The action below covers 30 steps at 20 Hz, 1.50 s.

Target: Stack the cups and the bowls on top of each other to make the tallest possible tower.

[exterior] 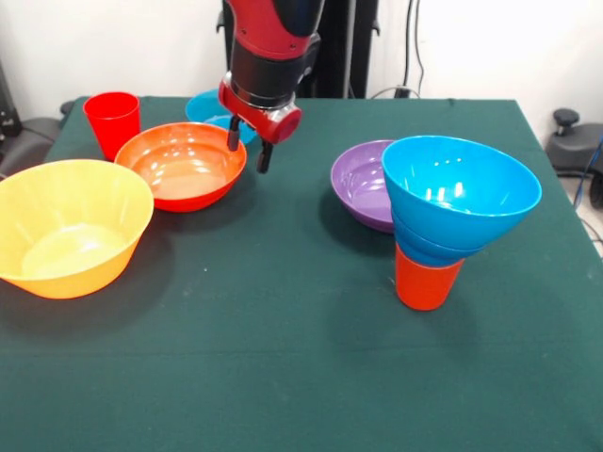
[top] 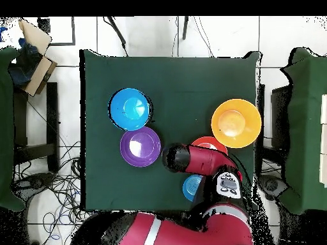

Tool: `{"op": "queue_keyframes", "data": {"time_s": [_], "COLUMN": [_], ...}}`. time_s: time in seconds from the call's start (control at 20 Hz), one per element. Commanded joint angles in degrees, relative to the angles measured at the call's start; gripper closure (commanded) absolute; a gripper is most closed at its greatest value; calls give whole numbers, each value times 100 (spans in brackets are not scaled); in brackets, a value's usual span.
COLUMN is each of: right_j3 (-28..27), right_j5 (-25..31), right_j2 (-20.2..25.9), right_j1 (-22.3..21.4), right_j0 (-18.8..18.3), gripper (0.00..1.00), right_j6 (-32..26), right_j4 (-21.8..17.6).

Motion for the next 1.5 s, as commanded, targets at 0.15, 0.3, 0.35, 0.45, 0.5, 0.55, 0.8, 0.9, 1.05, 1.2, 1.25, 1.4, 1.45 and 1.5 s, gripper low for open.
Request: {"op": "queue_keyframes", "data": {"time_s": [0.15,0.3,0.35,0.45,0.5,0.55,0.8,0.9,1.05,1.2,1.25,1.4,1.45,1.5], "right_j3": [-149,-114,-118,-125,-147,-177,-223,-205,-204,-207,-196,-269,-297,-338], "right_j5": [-613,-778,-790,-781,-753,-755,-807,-837,-917,-803,-690,-378,-302,-134], "right_j2": [143,162,182,260,303,298,421,417,336,190,178,310,339,406], "right_j1": [430,575,606,688,739,773,975,982,915,875,823,474,392,233], "right_j0": [11,5,-11,-82,-145,-152,-348,-398,-360,-223,-204,-266,-283,-314], "gripper": [0,0,0,0,0,0,0,0,100,100,100,100,100,100], "right_j6": [140,193,188,144,95,72,-30,-75,-47,218,262,131,91,25], "right_j4": [-492,-525,-527,-523,-524,-538,-556,-609,-677,-478,-402,-294,-275,-224]}}
